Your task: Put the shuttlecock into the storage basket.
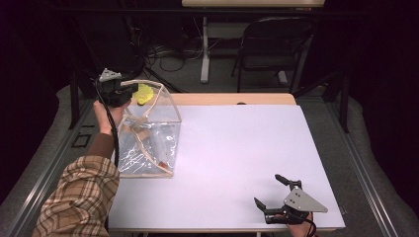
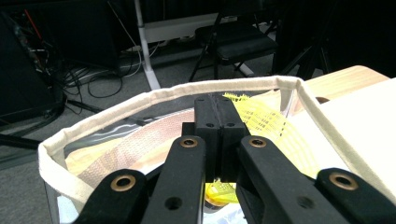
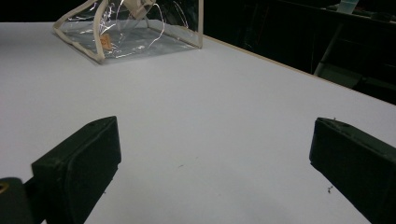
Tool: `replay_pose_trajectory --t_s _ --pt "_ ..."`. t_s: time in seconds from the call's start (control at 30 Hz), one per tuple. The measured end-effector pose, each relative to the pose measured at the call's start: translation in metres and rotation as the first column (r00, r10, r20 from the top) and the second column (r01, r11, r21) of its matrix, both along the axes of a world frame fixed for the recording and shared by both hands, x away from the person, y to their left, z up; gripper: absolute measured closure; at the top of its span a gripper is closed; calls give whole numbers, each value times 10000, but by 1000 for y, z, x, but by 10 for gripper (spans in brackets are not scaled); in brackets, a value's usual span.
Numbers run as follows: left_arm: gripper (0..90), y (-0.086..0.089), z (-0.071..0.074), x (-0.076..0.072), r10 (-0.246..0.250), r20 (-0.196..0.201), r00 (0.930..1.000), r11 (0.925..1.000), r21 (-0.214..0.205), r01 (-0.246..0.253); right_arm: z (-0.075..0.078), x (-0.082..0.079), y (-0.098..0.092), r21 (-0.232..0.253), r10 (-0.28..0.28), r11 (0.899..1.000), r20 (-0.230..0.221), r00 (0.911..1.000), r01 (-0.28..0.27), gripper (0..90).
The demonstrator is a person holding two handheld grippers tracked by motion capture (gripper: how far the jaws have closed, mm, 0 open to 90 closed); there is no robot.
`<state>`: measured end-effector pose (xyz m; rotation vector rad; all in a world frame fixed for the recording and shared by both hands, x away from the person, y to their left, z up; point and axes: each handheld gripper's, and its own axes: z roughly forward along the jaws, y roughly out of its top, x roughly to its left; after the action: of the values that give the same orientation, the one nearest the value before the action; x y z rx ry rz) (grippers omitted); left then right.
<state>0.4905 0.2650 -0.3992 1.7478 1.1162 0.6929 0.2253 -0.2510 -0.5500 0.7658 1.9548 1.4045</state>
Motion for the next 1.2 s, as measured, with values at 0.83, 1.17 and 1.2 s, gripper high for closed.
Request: replay_pose_trajectory --t_s 0.83,1.17,1.2 --pt "900 -2 -15 10 91 -453 9989 9998 188 -83 -1 0 -1 39 -11 10000 -92 10000 11 18" --pt "900 -5 -24 14 157 -721 9973 9994 303 -135 -1 0 -1 66 -12 10000 -94 10000 13 18" --pt "900 -5 -24 14 157 -721 9973 9994 303 -135 -1 0 -1 66 -12 10000 -94 10000 13 18"
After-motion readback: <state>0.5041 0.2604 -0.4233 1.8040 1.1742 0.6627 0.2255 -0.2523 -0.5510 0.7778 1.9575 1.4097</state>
